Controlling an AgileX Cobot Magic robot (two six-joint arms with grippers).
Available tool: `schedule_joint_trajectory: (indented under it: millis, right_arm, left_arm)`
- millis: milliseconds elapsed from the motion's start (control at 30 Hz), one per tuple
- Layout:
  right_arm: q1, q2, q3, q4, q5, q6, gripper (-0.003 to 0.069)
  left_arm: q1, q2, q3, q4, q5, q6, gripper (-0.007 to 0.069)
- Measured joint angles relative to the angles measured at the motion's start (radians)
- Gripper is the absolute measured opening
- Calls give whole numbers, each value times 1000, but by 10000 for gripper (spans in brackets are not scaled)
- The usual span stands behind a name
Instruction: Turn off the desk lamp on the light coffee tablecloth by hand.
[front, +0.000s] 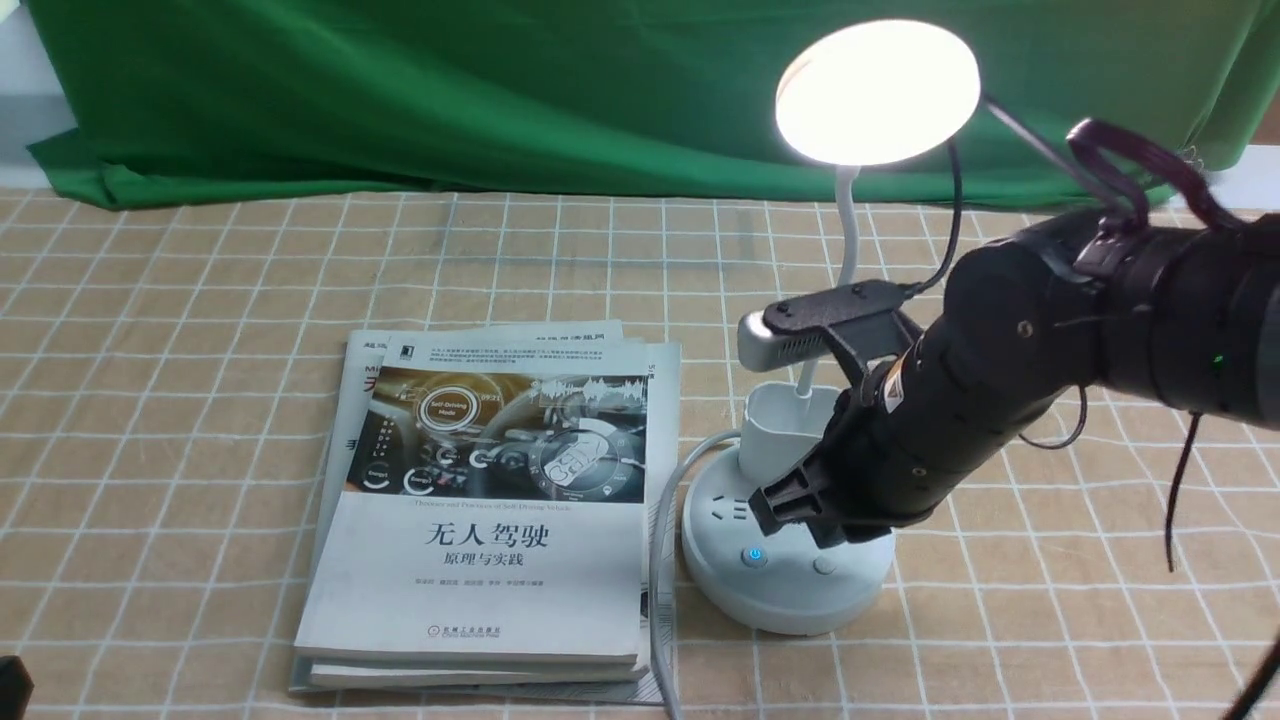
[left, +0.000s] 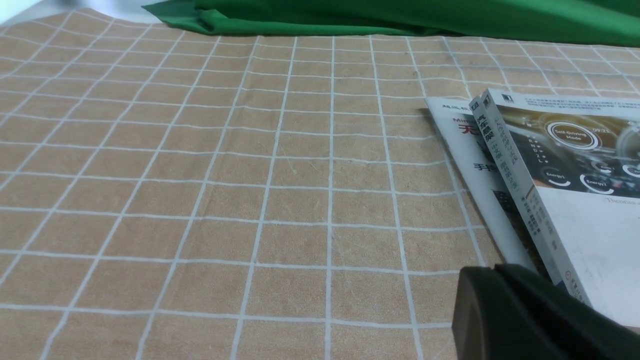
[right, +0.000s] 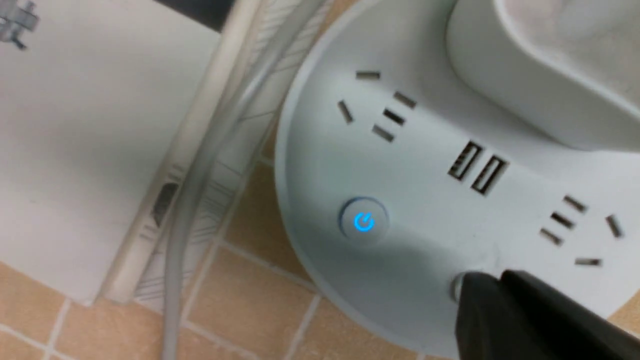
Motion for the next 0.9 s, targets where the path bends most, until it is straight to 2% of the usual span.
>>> schedule_joint_trajectory:
  millis: [467, 900]
  right_arm:
    - [0, 77, -4, -1, -6, -4, 38]
    - [0, -33, -1, -1, -9, -4, 38]
  left_arm:
    - [0, 0, 0, 0, 0, 0, 5]
    - [0, 0, 0, 0, 0, 0, 5]
